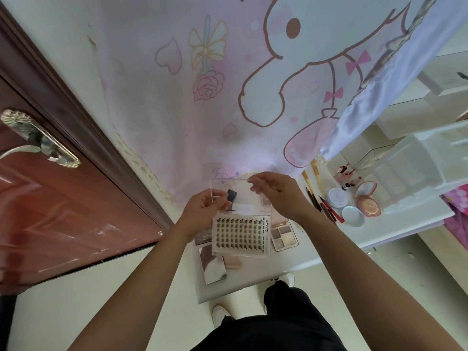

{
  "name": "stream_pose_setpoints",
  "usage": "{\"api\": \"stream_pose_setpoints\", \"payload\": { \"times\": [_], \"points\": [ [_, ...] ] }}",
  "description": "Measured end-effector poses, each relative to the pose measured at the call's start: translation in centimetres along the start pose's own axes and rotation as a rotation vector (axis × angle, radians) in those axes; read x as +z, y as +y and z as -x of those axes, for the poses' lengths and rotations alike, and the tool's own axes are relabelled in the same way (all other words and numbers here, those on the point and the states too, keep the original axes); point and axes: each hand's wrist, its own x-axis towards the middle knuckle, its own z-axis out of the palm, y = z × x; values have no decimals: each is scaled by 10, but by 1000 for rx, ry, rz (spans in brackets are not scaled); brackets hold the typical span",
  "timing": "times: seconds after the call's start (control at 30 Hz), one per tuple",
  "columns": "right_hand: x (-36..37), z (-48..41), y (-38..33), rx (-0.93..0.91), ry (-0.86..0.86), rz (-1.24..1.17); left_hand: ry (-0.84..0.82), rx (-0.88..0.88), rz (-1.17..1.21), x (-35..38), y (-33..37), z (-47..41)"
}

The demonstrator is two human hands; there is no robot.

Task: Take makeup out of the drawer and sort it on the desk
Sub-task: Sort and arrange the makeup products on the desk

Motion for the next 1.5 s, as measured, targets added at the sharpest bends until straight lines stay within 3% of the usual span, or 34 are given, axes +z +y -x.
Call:
{"api": "stream_pose_setpoints", "payload": {
  "times": [0.13, 0.27, 0.57, 0.77, 1.0, 1.2, 1.5],
  "points": [
    [3, -1, 20, 159, 17, -23, 142, 32, 175, 5, -7, 0],
    [5, -17, 49, 257, -188, 246, 173, 59, 293, -6, -11, -14],
    [42, -108, 73, -5, -35, 343, 196, 162, 212, -29, -16, -61],
    [75, -144, 97, 66, -55, 264, 362, 88, 75, -27, -39, -92],
    [72, -159, 115, 178, -172, 369, 389, 18, -115, -31, -41, -119],
    [67, -161, 121, 265, -183, 306, 353, -49, -164, -31, -41, -133],
    [72, -147, 137, 300, -254, 480, 387, -151, -160, -28, -58, -143]
  ]
}}
